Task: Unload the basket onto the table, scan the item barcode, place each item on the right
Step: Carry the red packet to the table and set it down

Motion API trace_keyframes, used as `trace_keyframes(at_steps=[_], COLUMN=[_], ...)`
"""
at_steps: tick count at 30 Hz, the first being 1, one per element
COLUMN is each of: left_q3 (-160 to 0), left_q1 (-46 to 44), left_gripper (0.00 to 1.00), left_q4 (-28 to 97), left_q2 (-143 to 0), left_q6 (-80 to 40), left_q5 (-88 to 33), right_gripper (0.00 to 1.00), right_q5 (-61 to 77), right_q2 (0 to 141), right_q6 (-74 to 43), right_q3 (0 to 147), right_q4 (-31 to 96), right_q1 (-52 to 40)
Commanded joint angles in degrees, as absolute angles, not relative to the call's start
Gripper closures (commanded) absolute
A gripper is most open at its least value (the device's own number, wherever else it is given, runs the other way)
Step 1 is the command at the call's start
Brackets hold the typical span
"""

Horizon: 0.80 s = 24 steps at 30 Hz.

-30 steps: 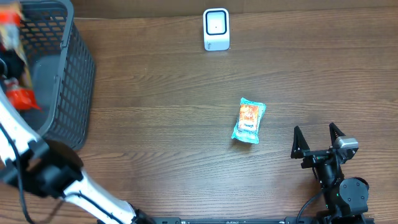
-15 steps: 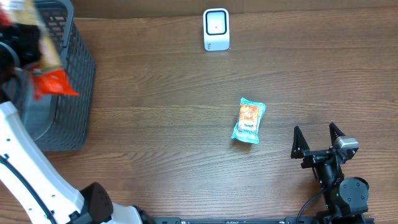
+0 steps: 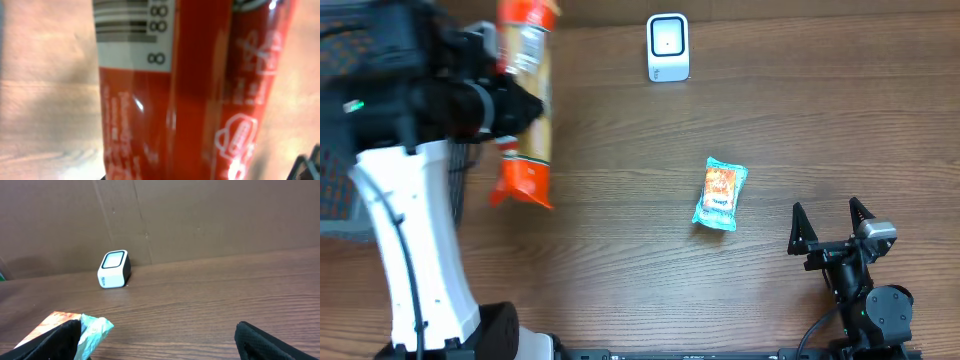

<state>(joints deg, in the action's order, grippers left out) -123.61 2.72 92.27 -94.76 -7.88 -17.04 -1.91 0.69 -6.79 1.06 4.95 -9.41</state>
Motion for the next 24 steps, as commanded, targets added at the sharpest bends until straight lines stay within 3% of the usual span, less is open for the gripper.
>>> trace_keyframes(at_steps=[1, 10, 24], left_q3=[-117.49, -91.18, -64.47], left_q1=[-3.2, -14.39, -15.4], left_gripper=[0.96, 0.96, 0.96], left_q4=[89.91, 71.96, 50.24], left_q2=[-93.93, -93.97, -94.11], left_q6=[-12.29, -21.71, -24.86], left_q5=[-10.0, -5.37, 2.79], right_gripper=[0.0, 0.0, 0.0], right_q5=[-2.02, -2.02, -2.02], right_q2=[0.23, 0.23, 0.23], right_q6=[-6.57, -6.57, -6.57], right_q3=[0.45, 0.45, 0.45], right_q4=[4.62, 4.62, 4.62], right_q1=[-9.19, -9.19, -9.19])
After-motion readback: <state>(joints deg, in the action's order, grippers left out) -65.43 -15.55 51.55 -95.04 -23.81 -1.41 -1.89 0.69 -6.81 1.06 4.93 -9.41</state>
